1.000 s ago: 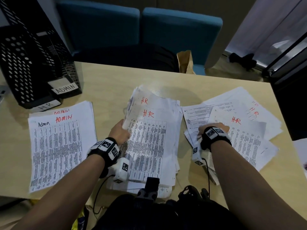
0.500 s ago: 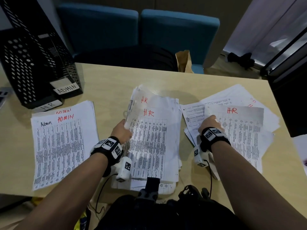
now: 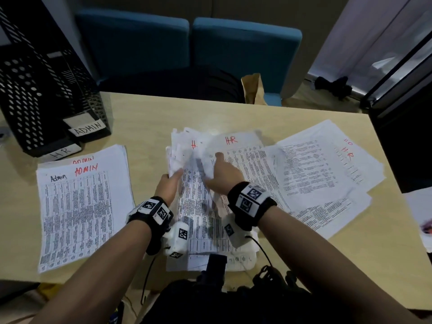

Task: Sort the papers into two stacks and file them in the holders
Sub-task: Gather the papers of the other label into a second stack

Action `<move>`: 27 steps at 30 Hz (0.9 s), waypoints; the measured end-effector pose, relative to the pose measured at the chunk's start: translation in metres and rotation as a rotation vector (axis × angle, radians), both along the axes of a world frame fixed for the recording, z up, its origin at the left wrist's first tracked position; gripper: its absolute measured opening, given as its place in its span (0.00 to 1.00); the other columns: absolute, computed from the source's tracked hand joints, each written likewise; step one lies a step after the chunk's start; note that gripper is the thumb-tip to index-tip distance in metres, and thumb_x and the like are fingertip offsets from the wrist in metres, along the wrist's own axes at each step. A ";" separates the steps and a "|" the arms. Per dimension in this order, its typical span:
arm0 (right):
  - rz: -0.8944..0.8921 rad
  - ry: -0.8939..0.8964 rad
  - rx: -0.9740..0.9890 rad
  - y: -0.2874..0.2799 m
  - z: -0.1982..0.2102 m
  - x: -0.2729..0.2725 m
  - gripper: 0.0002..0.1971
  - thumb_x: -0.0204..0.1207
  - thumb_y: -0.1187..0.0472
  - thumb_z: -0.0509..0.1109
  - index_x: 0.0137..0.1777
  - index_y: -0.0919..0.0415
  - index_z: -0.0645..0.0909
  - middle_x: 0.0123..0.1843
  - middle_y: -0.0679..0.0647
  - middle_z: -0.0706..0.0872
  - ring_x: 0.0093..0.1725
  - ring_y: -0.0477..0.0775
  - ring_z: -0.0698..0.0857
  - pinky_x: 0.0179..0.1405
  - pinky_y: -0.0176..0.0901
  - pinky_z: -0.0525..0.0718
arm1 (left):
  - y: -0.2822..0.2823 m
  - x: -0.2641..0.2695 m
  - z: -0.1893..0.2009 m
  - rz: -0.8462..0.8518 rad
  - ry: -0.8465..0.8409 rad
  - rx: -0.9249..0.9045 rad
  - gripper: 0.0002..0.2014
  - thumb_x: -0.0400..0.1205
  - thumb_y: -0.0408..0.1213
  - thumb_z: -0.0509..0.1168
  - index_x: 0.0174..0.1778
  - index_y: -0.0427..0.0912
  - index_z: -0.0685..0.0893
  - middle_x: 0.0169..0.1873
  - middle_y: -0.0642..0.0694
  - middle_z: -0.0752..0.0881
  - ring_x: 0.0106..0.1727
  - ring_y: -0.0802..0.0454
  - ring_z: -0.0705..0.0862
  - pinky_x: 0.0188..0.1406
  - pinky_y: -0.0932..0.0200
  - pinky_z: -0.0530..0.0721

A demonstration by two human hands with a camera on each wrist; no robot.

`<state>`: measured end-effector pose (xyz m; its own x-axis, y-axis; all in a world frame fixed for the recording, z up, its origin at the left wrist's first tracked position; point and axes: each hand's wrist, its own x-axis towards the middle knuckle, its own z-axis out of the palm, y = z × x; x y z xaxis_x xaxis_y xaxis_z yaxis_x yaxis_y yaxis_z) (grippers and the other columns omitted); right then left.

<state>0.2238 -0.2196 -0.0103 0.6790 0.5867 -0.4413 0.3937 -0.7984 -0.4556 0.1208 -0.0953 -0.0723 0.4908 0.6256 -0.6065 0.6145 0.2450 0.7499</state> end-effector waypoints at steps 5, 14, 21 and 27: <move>-0.370 -0.191 -0.071 -0.044 -0.004 0.056 0.34 0.74 0.49 0.71 0.75 0.62 0.64 0.71 0.61 0.76 0.69 0.62 0.77 0.67 0.63 0.79 | -0.001 -0.004 0.003 0.029 -0.061 -0.058 0.32 0.86 0.51 0.59 0.80 0.34 0.64 0.75 0.41 0.73 0.76 0.43 0.71 0.72 0.50 0.66; -0.694 0.218 -0.056 -0.109 -0.042 0.093 0.48 0.57 0.56 0.86 0.73 0.69 0.63 0.61 0.64 0.82 0.59 0.67 0.84 0.55 0.61 0.88 | 0.014 -0.009 -0.014 -0.168 -0.053 -0.051 0.49 0.60 0.58 0.77 0.75 0.39 0.72 0.66 0.42 0.83 0.65 0.42 0.82 0.61 0.49 0.77; -0.489 0.081 0.244 -0.083 -0.032 0.071 0.03 0.78 0.68 0.61 0.49 0.64 0.74 0.40 0.58 0.80 0.41 0.59 0.79 0.33 0.42 0.75 | 0.004 -0.008 0.008 -0.191 -0.120 -0.046 0.33 0.73 0.47 0.76 0.72 0.38 0.78 0.63 0.43 0.87 0.63 0.44 0.85 0.66 0.49 0.77; -0.436 0.135 0.212 -0.050 -0.051 0.031 0.36 0.76 0.51 0.63 0.80 0.64 0.55 0.74 0.64 0.73 0.70 0.67 0.78 0.65 0.66 0.80 | 0.000 -0.007 0.012 -0.172 -0.086 -0.033 0.34 0.74 0.41 0.77 0.75 0.39 0.75 0.66 0.45 0.83 0.66 0.44 0.82 0.64 0.51 0.76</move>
